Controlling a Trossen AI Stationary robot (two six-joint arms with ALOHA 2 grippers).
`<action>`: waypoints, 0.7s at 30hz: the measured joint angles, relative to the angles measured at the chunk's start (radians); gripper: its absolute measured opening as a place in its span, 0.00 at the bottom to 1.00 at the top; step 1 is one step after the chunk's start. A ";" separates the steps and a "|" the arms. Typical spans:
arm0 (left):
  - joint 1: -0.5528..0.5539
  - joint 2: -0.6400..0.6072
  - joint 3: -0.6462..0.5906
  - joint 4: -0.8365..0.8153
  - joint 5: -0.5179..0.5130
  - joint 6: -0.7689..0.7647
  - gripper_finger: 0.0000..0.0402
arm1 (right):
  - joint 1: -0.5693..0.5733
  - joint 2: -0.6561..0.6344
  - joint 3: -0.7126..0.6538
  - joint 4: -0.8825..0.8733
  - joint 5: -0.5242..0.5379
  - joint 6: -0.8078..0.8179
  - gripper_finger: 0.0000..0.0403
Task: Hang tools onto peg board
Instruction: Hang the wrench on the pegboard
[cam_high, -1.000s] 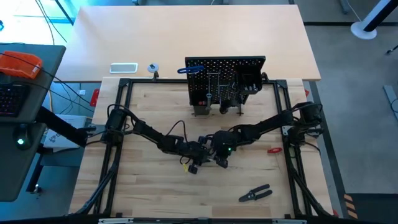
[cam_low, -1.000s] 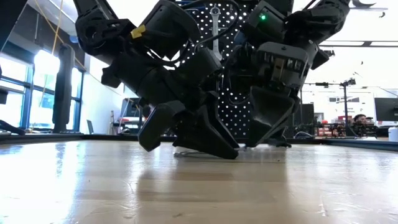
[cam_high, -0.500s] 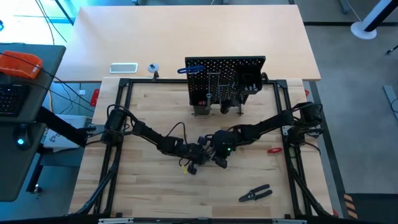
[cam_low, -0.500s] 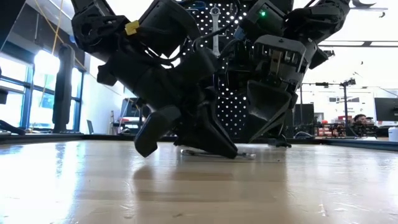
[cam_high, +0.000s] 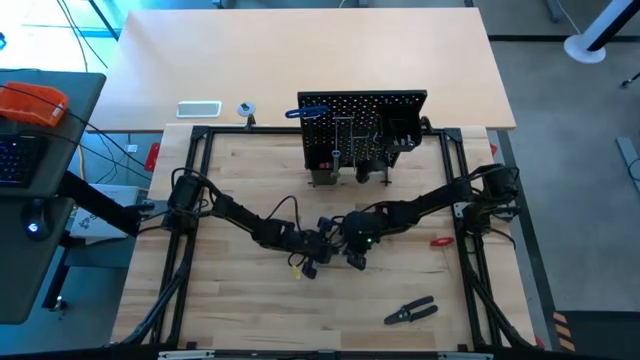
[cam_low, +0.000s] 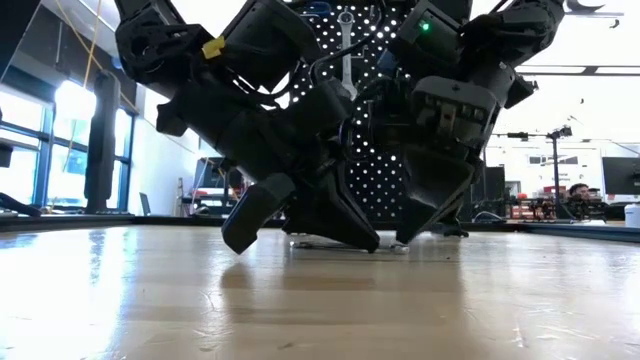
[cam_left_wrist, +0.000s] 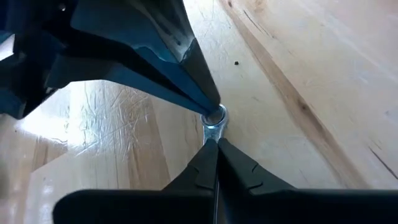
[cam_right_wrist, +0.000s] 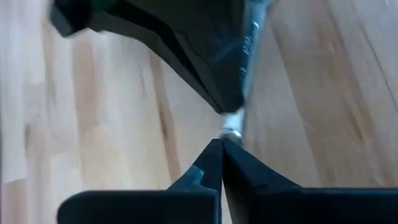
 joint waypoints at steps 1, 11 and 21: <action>0.000 0.000 0.000 0.000 0.005 -0.003 0.00 | 0.000 0.000 0.000 -0.009 0.006 -0.001 0.02; 0.001 0.000 0.000 0.000 0.014 -0.021 0.00 | 0.008 0.000 0.000 -0.013 0.032 -0.026 0.23; 0.000 0.002 -0.002 0.040 0.023 -0.031 0.00 | 0.047 -0.002 0.002 -0.077 0.168 -0.052 0.24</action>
